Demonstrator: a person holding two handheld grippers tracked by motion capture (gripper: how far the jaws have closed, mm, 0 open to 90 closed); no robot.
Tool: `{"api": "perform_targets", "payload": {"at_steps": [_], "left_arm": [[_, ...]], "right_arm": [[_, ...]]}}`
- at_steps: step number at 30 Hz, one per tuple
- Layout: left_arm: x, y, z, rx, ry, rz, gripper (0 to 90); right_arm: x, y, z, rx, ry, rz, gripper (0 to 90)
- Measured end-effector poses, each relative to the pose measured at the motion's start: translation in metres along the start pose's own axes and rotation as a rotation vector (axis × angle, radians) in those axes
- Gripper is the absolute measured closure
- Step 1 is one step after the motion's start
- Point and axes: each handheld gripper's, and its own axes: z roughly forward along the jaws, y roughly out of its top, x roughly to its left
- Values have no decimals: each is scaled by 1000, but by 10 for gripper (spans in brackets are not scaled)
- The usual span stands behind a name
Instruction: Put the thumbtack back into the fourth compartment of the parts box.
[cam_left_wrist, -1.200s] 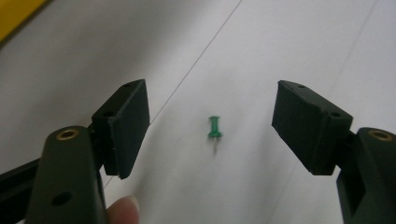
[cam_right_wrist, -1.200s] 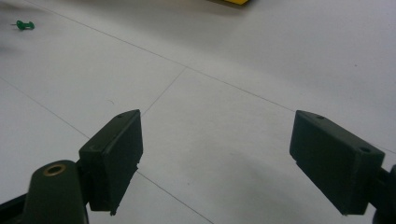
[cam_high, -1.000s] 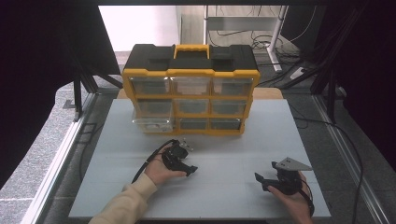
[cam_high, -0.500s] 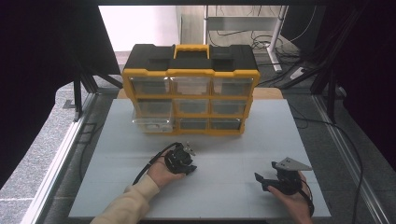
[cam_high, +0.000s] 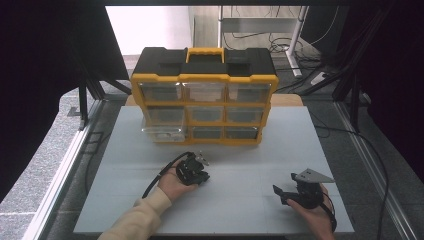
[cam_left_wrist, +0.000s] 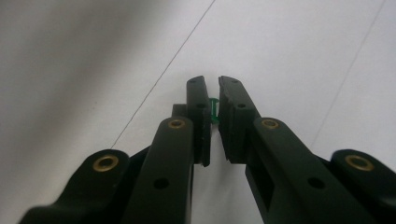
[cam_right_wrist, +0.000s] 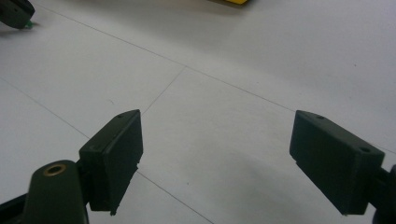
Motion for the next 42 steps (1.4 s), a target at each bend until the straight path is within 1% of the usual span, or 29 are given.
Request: {"api": "perform_targets", "payload": {"at_steps": [3, 8, 10, 16, 22, 23, 24, 28, 30, 32, 38, 42], "left_arm": [[1, 0, -7, -20, -12, -15, 831], [4, -2, -25, -82, -33, -26, 832], [3, -3, -31, -113, -40, -38, 832], [5, -3, -47, -173, -55, -47, 832], [4, -1, -59, -210, -46, -43, 833], [2, 0, -60, -228, -48, -50, 833], [2, 0, -62, -238, -52, -46, 833], [-1, 1, -71, -266, -48, -42, 833], [-2, 1, -76, -280, -45, -37, 833], [-2, 0, -81, -303, -52, -43, 833], [-3, 0, -100, -352, -38, -39, 833], [1, -2, -117, -402, -33, -53, 833]], "right_arm": [[0, 0, 0, 0, 0, -1, 176], [0, 0, 0, 0, 0, -1, 176], [0, 0, 0, 0, 2, -1, 176], [-3, 0, 1, -3, 10, 16, 175], [-4, -1, 0, -8, 12, 18, 176], [-4, -1, 0, -9, 15, 18, 176], [-5, -1, 0, -9, 12, 16, 176], [-4, -1, -1, -9, 10, 16, 176], [-4, -1, -1, -7, 6, 15, 176], [-4, -1, -1, -7, 6, 13, 176], [-4, -1, 0, -6, 7, 13, 176], [-2, -1, -1, -6, 8, 8, 176]]}}
